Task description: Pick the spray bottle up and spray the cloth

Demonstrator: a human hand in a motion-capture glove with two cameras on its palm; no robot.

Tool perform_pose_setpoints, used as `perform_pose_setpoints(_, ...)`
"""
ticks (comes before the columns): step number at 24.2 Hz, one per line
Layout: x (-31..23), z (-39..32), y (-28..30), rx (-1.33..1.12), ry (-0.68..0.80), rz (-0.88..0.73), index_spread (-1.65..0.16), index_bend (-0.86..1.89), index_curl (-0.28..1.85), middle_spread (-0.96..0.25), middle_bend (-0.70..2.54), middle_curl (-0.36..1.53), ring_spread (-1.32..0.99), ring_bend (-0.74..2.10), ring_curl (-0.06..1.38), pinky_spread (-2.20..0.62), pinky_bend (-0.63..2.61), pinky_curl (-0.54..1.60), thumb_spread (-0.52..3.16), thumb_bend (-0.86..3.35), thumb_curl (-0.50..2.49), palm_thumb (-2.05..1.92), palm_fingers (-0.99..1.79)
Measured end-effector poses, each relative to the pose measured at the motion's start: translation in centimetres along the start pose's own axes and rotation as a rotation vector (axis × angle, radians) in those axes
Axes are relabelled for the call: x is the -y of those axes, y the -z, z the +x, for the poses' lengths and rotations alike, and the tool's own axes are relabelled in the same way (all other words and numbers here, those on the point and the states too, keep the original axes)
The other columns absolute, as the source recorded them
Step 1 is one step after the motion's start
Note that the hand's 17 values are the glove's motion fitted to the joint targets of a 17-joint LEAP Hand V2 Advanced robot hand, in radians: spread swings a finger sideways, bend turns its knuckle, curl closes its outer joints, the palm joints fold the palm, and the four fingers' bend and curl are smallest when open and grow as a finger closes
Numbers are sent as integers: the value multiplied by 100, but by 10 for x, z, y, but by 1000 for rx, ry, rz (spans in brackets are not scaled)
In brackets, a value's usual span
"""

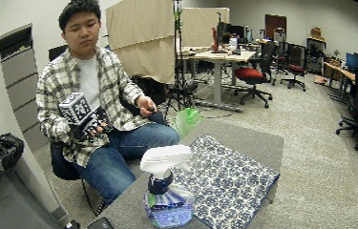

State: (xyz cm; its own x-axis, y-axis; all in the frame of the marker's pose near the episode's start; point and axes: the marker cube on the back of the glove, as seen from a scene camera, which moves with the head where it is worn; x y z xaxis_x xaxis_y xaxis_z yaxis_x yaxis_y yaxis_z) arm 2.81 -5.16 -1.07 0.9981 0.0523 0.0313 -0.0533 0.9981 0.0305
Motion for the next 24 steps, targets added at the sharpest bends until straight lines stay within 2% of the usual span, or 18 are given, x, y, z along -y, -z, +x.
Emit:
perform_pose_setpoints(6, 36, 22, 9, 40, -37, 35, -35, 19, 28, -11, 17, 20, 6, 26, 19, 16, 36, 16, 113, 15, 33, 50, 22)
perform_pose_setpoints(17, 159, 95, 34, 284, -92, 161, -33, 16, 29, -10, 18, 23, 5, 30, 22, 17, 39, 19, 111, 13, 40, 62, 26)
perform_pose_setpoints(24, 237, 124, 16, 553, -121, 365, -32, 15, 29, -8, 21, 26, 4, 29, 23, 16, 45, 21, 107, 13, 44, 75, 33)
